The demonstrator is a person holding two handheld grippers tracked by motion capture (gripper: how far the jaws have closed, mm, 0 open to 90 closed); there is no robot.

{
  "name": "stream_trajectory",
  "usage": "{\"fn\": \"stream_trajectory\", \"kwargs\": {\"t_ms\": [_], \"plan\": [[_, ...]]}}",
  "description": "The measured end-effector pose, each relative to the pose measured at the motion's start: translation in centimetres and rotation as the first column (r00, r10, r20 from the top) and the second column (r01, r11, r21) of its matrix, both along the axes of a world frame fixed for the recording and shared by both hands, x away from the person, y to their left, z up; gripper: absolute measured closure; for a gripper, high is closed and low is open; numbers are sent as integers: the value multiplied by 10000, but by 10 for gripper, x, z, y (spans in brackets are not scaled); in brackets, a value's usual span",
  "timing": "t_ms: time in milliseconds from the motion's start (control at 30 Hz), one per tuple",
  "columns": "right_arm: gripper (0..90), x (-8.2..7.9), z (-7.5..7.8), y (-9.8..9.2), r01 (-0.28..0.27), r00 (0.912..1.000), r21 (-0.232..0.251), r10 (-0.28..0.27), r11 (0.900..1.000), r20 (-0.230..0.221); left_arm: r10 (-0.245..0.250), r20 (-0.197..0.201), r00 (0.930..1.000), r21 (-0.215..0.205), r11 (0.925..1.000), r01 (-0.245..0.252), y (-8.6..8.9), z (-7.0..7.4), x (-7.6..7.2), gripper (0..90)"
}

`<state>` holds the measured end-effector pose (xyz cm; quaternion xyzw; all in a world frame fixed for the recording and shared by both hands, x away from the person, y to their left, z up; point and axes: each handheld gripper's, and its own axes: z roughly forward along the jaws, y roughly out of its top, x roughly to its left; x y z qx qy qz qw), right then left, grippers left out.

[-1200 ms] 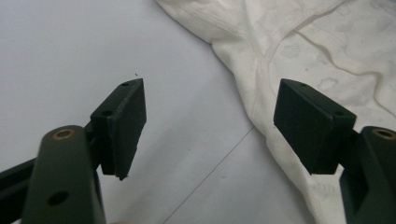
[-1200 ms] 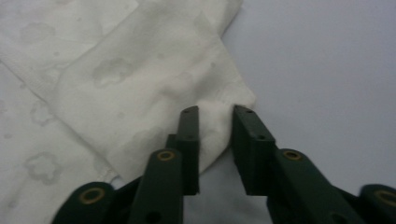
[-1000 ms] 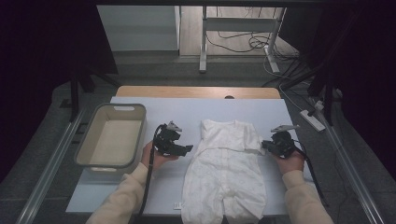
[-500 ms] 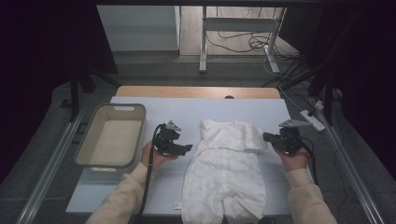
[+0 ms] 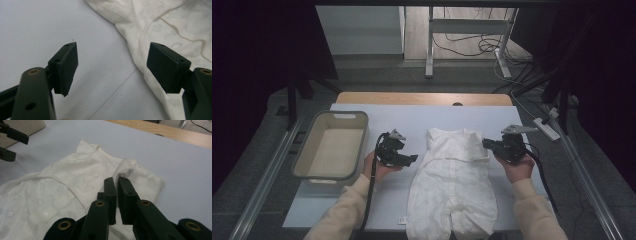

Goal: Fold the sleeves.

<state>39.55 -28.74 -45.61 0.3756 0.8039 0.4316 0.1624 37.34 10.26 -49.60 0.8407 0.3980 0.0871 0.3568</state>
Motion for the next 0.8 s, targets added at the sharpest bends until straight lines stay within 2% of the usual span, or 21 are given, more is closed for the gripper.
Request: {"fn": "stream_trajectory", "kwargs": {"t_ms": [300,400,600,800], "plan": [[850,5,-3,25,-495,9988,18,495,9988,-59,-4,-19,10000,0,10000,4,0,0,1,255],[850,8,-4,33,-590,9983,-244,590,9980,-18,-13,-38,10000,-44,10000,13,1,0,1,255],[850,11,-4,49,-875,9962,-303,876,9957,20,-6,-60,10000,-30,10000,6,2,0,1,255],[850,15,-8,60,-1024,9947,-164,1023,9946,-50,-25,-56,10000,-59,10000,24,1,0,1,255]]}}
